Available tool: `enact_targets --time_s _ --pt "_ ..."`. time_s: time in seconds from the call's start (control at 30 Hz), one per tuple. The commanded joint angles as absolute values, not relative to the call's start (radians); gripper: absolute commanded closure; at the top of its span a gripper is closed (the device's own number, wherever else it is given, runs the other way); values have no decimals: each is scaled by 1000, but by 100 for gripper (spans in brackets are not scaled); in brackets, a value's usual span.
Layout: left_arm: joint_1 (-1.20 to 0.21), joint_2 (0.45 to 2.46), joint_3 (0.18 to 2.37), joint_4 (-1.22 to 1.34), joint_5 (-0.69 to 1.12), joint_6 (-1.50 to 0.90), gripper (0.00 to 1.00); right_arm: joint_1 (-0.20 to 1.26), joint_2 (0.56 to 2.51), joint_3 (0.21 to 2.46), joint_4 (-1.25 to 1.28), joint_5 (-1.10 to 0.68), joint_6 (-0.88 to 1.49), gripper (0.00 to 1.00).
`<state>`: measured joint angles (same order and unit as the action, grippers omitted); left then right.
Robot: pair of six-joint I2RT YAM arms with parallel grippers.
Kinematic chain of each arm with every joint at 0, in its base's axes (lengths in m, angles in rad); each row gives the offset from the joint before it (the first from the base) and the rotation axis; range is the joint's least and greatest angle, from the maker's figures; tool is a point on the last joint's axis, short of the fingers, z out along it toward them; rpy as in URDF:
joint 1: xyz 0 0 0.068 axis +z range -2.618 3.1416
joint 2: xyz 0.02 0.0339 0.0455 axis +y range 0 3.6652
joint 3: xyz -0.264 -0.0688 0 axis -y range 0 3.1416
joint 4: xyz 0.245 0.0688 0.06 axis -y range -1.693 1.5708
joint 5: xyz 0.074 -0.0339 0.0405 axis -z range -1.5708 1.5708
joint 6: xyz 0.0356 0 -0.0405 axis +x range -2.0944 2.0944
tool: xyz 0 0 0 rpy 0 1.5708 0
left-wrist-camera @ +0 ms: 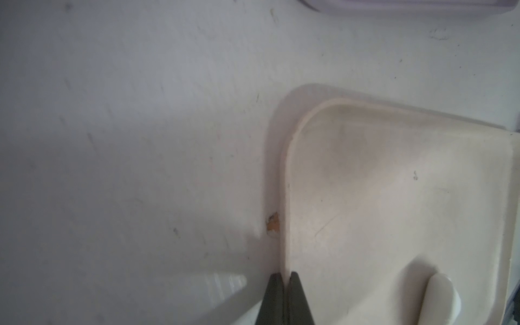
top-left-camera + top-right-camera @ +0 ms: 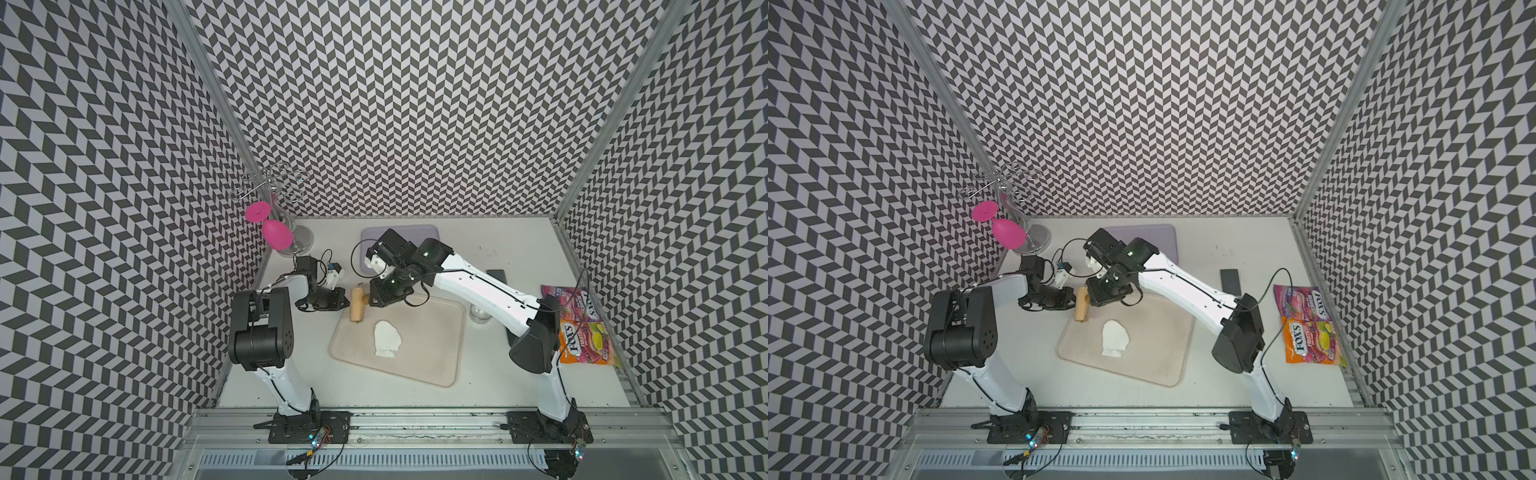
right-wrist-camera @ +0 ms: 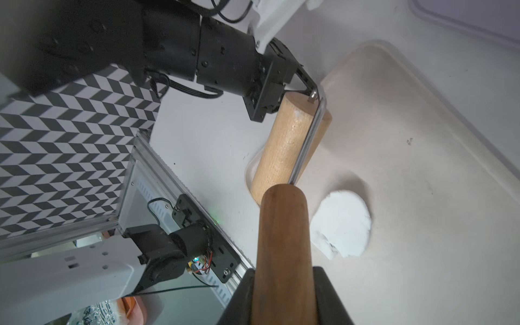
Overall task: Roll out the dumpling wrappers from the dough
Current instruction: Flatten out the dough on the work surface.
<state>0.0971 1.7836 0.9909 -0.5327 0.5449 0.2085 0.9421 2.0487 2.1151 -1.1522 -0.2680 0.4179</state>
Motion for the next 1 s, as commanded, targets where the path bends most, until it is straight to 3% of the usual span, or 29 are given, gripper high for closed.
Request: enact_targets --time_s 0.0,0.27,0.67,0.97 --pt "112 1784 977 -552 518 221 100 952 1963 2018 -1178 -199 379 100" --pt "112 1783 976 -552 521 222 100 1024 1918 1887 -1206 -156 357 100" --pt "112 1783 976 -552 520 224 100 1027 2042 1854 -1250 -92 392 100" --pt "112 1783 976 -552 520 223 100 1008 2108 1792 -1199 -176 385 100"
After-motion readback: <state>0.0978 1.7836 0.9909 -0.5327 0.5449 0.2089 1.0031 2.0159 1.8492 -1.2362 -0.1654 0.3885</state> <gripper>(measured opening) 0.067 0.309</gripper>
